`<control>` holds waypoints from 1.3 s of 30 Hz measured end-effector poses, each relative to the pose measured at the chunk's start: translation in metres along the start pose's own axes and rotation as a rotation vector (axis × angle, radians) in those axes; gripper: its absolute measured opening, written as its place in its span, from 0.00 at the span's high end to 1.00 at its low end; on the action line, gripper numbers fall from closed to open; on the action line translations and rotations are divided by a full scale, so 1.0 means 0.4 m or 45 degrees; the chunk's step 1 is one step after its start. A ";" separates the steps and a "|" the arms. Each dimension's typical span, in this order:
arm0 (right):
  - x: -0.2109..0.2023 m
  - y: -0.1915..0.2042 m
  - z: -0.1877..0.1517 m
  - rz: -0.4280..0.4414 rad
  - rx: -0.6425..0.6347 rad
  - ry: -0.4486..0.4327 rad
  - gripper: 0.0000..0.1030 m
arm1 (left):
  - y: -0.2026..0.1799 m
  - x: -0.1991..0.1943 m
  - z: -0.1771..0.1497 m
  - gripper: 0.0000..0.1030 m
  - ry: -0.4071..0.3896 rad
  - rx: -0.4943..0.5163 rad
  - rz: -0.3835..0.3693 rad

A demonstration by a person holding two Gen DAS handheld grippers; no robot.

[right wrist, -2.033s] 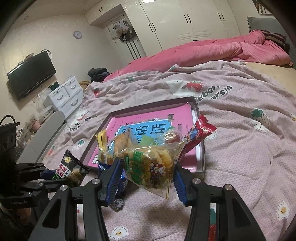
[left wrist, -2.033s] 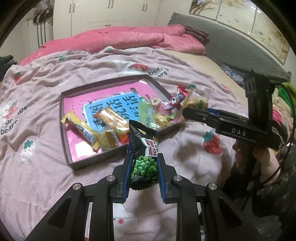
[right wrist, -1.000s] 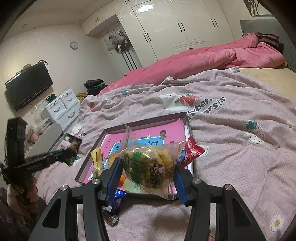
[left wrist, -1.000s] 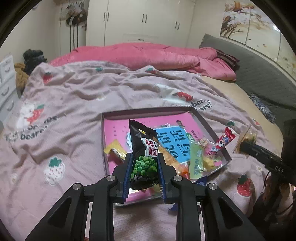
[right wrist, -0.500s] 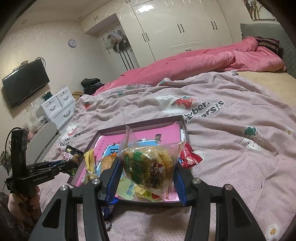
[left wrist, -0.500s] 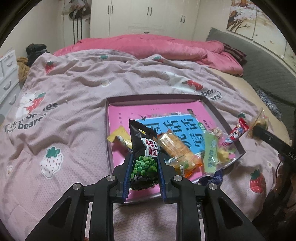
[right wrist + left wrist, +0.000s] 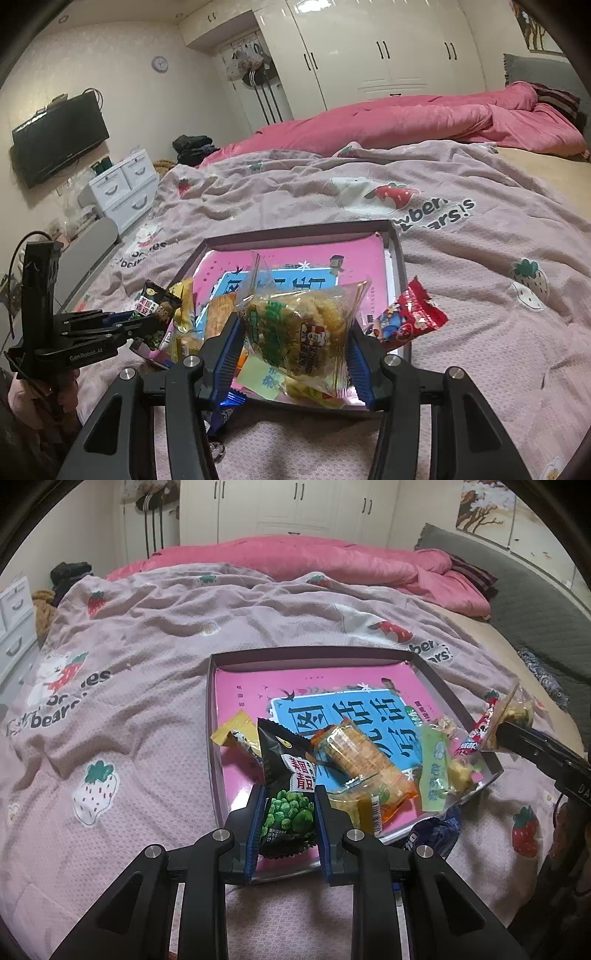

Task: Organize snacks
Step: 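Lower both snacks into the tray and open the right gripper, then the left gripper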

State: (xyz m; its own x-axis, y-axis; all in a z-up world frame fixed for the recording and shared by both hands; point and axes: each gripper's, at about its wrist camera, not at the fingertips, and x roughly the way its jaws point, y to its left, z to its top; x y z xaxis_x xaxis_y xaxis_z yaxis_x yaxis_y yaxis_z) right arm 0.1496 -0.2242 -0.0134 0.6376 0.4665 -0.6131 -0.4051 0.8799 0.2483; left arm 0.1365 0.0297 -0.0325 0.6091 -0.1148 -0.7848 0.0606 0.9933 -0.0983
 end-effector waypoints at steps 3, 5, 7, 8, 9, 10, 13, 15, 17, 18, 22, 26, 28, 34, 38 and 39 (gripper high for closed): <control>0.016 0.003 0.002 -0.002 -0.014 0.013 0.49 | -0.001 0.005 -0.002 0.75 0.010 0.004 0.008; 0.026 0.006 0.004 -0.002 -0.022 0.020 0.49 | -0.002 0.007 -0.002 0.75 0.011 0.012 0.020; 0.031 0.009 0.004 0.003 -0.030 0.025 0.49 | -0.001 0.008 -0.003 0.75 0.014 0.012 0.021; 0.034 0.011 0.004 0.004 -0.034 0.026 0.49 | 0.000 0.009 -0.003 0.75 0.015 0.010 0.021; 0.036 0.013 0.005 0.006 -0.037 0.028 0.49 | 0.000 0.010 -0.002 0.75 0.016 0.009 0.023; 0.039 0.014 0.005 0.007 -0.041 0.029 0.49 | 0.000 0.011 -0.002 0.75 0.017 0.010 0.023; 0.048 0.018 0.007 0.012 -0.047 0.033 0.49 | 0.000 0.013 -0.004 0.75 0.021 0.011 0.023; 0.052 0.020 0.009 0.011 -0.054 0.034 0.49 | -0.001 0.016 -0.005 0.75 0.024 0.012 0.025; 0.054 0.022 0.011 0.011 -0.058 0.030 0.49 | -0.001 0.017 -0.005 0.75 0.025 0.011 0.023; 0.054 0.022 0.012 0.013 -0.058 0.029 0.49 | -0.001 0.018 -0.005 0.75 0.025 0.011 0.023; 0.056 0.023 0.013 0.011 -0.061 0.028 0.49 | -0.001 0.020 -0.006 0.75 0.029 0.012 0.024; 0.065 0.026 0.009 0.014 -0.067 0.049 0.49 | 0.000 0.024 -0.009 0.74 0.032 0.008 0.026; 0.071 0.029 0.007 0.012 -0.073 0.061 0.49 | 0.001 0.024 -0.009 0.74 0.032 0.004 0.025; 0.087 0.040 -0.002 0.021 -0.097 0.093 0.49 | 0.000 0.024 -0.009 0.74 0.033 0.004 0.026; 0.098 0.052 -0.010 0.023 -0.123 0.114 0.48 | 0.001 0.023 -0.009 0.74 0.034 0.001 0.025; 0.101 0.055 -0.013 0.023 -0.128 0.119 0.48 | 0.001 0.023 -0.009 0.74 0.035 0.002 0.025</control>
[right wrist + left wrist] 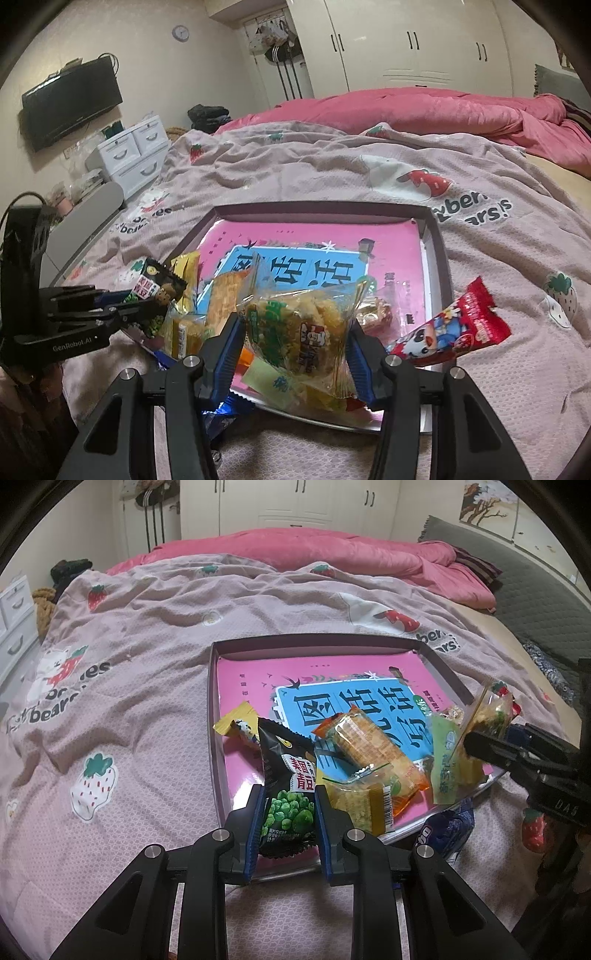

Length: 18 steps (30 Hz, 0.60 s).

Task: Organize snacks
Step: 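Lower both snacks into the tray and open the right gripper, then the left gripper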

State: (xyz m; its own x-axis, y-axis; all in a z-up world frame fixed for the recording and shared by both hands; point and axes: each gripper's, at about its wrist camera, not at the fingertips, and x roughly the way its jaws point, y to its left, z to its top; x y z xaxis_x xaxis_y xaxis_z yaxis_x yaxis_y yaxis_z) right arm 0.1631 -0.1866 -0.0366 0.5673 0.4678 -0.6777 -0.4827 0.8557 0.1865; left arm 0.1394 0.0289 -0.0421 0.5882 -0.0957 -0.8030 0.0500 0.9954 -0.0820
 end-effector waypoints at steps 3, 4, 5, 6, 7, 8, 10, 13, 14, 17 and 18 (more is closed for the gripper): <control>0.014 0.007 -0.007 -0.008 -0.019 0.028 0.48 | 0.001 0.000 0.000 0.74 0.001 -0.001 -0.001; 0.019 0.009 -0.008 -0.013 -0.025 0.038 0.48 | 0.001 0.000 0.000 0.74 0.002 -0.003 -0.002; 0.023 0.011 -0.011 -0.014 -0.028 0.046 0.48 | 0.002 -0.001 -0.001 0.74 0.002 -0.005 -0.002; 0.027 0.012 -0.013 -0.014 -0.031 0.053 0.48 | 0.002 -0.001 -0.001 0.74 0.003 -0.007 -0.004; 0.028 0.013 -0.014 -0.013 -0.034 0.053 0.48 | 0.003 -0.001 -0.001 0.74 0.004 -0.009 -0.005; 0.028 0.015 -0.014 -0.014 -0.037 0.054 0.48 | 0.003 -0.001 -0.001 0.74 0.004 -0.010 -0.005; 0.028 0.016 -0.015 -0.014 -0.041 0.054 0.48 | 0.003 -0.001 -0.001 0.74 0.005 -0.011 -0.006; 0.027 0.017 -0.015 -0.014 -0.038 0.057 0.48 | 0.003 0.000 -0.001 0.74 0.005 -0.012 -0.005; 0.028 0.017 -0.015 -0.016 -0.039 0.057 0.48 | 0.003 0.000 -0.001 0.74 0.005 -0.013 -0.005; 0.029 0.017 -0.015 -0.016 -0.042 0.060 0.47 | 0.004 0.000 -0.001 0.74 0.007 -0.015 -0.006; 0.029 0.019 -0.015 -0.018 -0.045 0.062 0.47 | 0.004 0.000 -0.001 0.74 0.008 -0.017 -0.008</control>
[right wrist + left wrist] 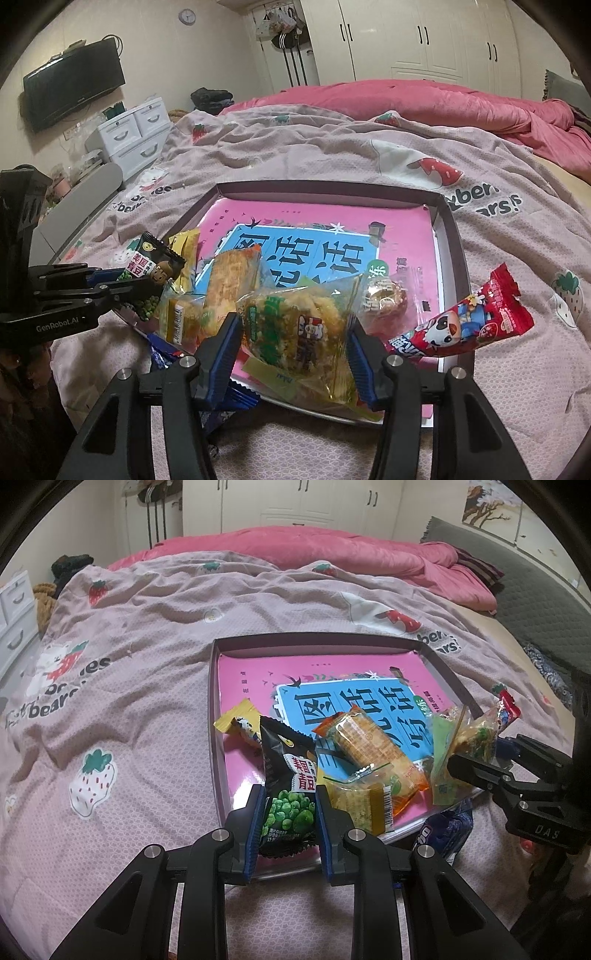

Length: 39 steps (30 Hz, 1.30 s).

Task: Organize snacks
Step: 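Lower both snacks into the tray and open the right gripper, then the left gripper, then move both open grippers back to the blue bag and brown candy beside the tray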

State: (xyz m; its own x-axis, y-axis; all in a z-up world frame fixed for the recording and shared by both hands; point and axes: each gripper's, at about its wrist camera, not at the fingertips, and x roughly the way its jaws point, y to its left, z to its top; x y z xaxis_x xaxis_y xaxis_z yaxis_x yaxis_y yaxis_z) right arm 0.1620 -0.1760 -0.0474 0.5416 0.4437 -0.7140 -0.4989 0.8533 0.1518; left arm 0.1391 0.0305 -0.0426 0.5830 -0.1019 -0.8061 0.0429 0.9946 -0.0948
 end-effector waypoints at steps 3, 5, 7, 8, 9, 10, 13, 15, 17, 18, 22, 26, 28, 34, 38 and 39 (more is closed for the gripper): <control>0.000 0.005 -0.001 -0.003 -0.007 -0.001 0.46 | 0.000 -0.001 -0.001 0.73 0.001 -0.003 -0.002; -0.003 0.007 -0.001 0.000 -0.011 -0.005 0.45 | 0.001 -0.001 0.000 0.73 0.001 -0.005 -0.002; -0.005 0.007 -0.002 0.000 -0.011 -0.007 0.45 | 0.001 -0.002 0.000 0.73 -0.001 -0.004 -0.002; -0.006 0.006 -0.002 0.001 -0.009 -0.008 0.45 | 0.001 -0.002 0.000 0.73 -0.003 -0.005 -0.004; -0.008 0.006 -0.001 0.001 -0.008 -0.010 0.45 | 0.000 -0.003 0.001 0.73 -0.005 -0.005 -0.004; -0.010 0.005 -0.001 0.001 -0.006 -0.013 0.45 | -0.001 -0.005 0.002 0.73 -0.007 -0.004 -0.001; -0.020 0.004 0.002 0.005 -0.002 -0.029 0.45 | -0.001 -0.009 0.004 0.73 -0.010 -0.007 -0.001; -0.027 0.003 0.003 0.004 0.000 -0.043 0.44 | 0.000 -0.012 0.004 0.73 -0.012 -0.011 0.002; -0.036 0.000 0.006 -0.001 0.005 -0.061 0.42 | 0.002 -0.015 0.004 0.73 -0.013 -0.016 0.001; -0.040 -0.003 0.007 -0.005 0.011 -0.068 0.41 | 0.003 -0.016 0.005 0.73 -0.013 -0.019 0.002; -0.059 -0.015 0.011 -0.003 0.043 -0.100 0.41 | 0.004 -0.020 0.008 0.73 -0.015 -0.023 0.012; -0.075 -0.022 0.016 -0.001 0.060 -0.128 0.40 | 0.002 -0.027 0.010 0.67 -0.016 -0.025 0.000; -0.081 -0.025 0.017 -0.003 0.065 -0.139 0.38 | -0.001 -0.032 0.012 0.60 -0.024 -0.022 0.003; -0.092 -0.027 0.015 -0.010 0.075 -0.153 0.37 | -0.006 -0.050 0.016 0.57 -0.041 -0.017 0.003; -0.102 -0.028 0.014 -0.013 0.078 -0.166 0.36 | -0.010 -0.063 0.019 0.51 -0.053 -0.015 -0.004; -0.105 -0.028 0.013 -0.015 0.079 -0.170 0.36 | -0.012 -0.068 0.020 0.51 -0.059 -0.013 -0.006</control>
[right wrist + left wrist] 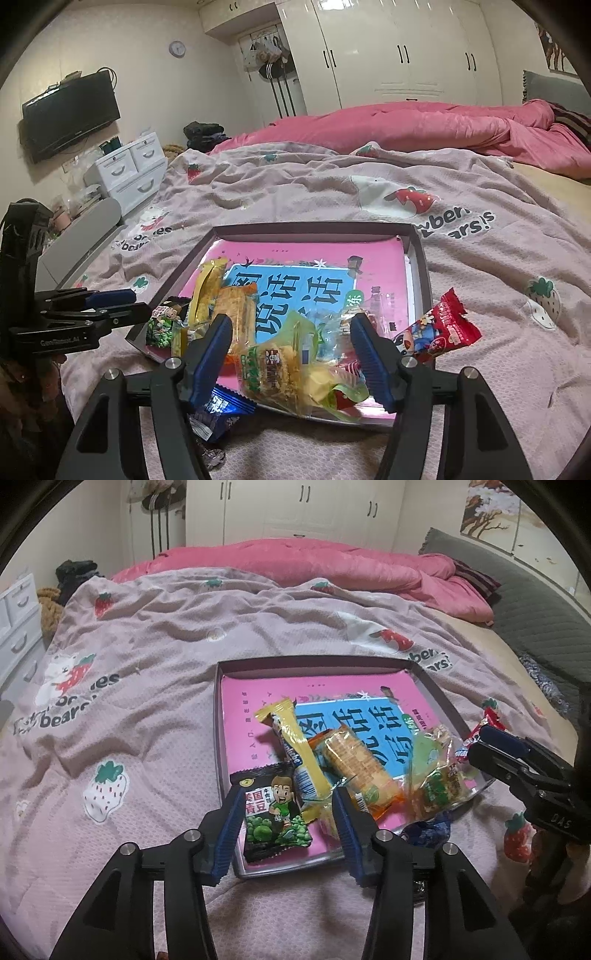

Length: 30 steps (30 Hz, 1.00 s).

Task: Organize snacks
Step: 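Move both open grippers back to the blue bag and brown candy beside the tray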

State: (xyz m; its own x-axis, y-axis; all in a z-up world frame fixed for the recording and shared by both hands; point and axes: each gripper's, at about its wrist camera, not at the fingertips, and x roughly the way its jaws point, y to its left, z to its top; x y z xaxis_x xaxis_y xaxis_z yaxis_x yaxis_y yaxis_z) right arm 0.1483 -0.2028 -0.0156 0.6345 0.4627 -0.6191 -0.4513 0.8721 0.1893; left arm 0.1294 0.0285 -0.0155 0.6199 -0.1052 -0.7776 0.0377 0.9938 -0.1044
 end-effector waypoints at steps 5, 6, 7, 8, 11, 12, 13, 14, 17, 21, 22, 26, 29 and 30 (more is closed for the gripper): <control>-0.013 -0.001 0.000 -0.002 0.004 -0.013 0.35 | -0.007 -0.016 0.002 0.47 -0.015 0.005 -0.004; -0.017 -0.001 0.001 -0.002 0.006 -0.018 0.35 | -0.010 -0.021 0.002 0.46 -0.020 0.007 -0.003; -0.021 -0.001 0.001 -0.001 0.008 -0.022 0.35 | -0.012 -0.024 0.003 0.45 -0.022 0.010 -0.005; -0.025 -0.001 0.001 -0.002 0.008 -0.024 0.35 | -0.014 -0.027 0.003 0.44 -0.025 0.013 -0.006; -0.034 -0.001 -0.004 -0.006 0.013 -0.029 0.34 | -0.019 -0.038 0.004 0.44 -0.033 0.020 -0.013; -0.037 -0.001 -0.005 -0.007 0.016 -0.028 0.34 | -0.022 -0.042 0.004 0.43 -0.034 0.023 -0.015; -0.040 0.000 -0.006 -0.008 0.019 -0.027 0.34 | -0.024 -0.045 0.004 0.43 -0.036 0.024 -0.016; -0.043 0.000 -0.008 -0.009 0.022 -0.029 0.34 | -0.027 -0.047 0.003 0.43 -0.039 0.027 -0.018; -0.054 0.001 -0.013 -0.008 0.033 -0.026 0.33 | -0.035 -0.054 0.002 0.43 -0.041 0.034 -0.023; -0.069 0.007 -0.025 -0.001 0.049 -0.018 0.33 | -0.043 -0.063 -0.002 0.43 -0.038 0.040 -0.039; -0.073 0.009 -0.028 0.002 0.055 -0.013 0.33 | -0.046 -0.065 -0.004 0.43 -0.039 0.043 -0.044; -0.082 0.024 -0.045 0.016 0.069 0.012 0.33 | -0.060 -0.067 -0.009 0.43 -0.030 0.064 -0.064; -0.081 0.036 -0.056 -0.001 0.065 0.039 0.33 | -0.074 -0.067 -0.015 0.43 -0.022 0.076 -0.075; -0.083 0.040 -0.061 0.000 0.067 0.045 0.33 | -0.080 -0.068 -0.019 0.43 -0.019 0.083 -0.084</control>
State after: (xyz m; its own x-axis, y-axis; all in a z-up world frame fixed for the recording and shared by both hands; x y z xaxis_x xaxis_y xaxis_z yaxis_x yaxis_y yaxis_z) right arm 0.1046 -0.2081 -0.0106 0.6114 0.4579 -0.6454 -0.4173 0.8795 0.2287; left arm 0.1056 -0.0006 0.0043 0.6257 -0.1704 -0.7612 0.1297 0.9850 -0.1139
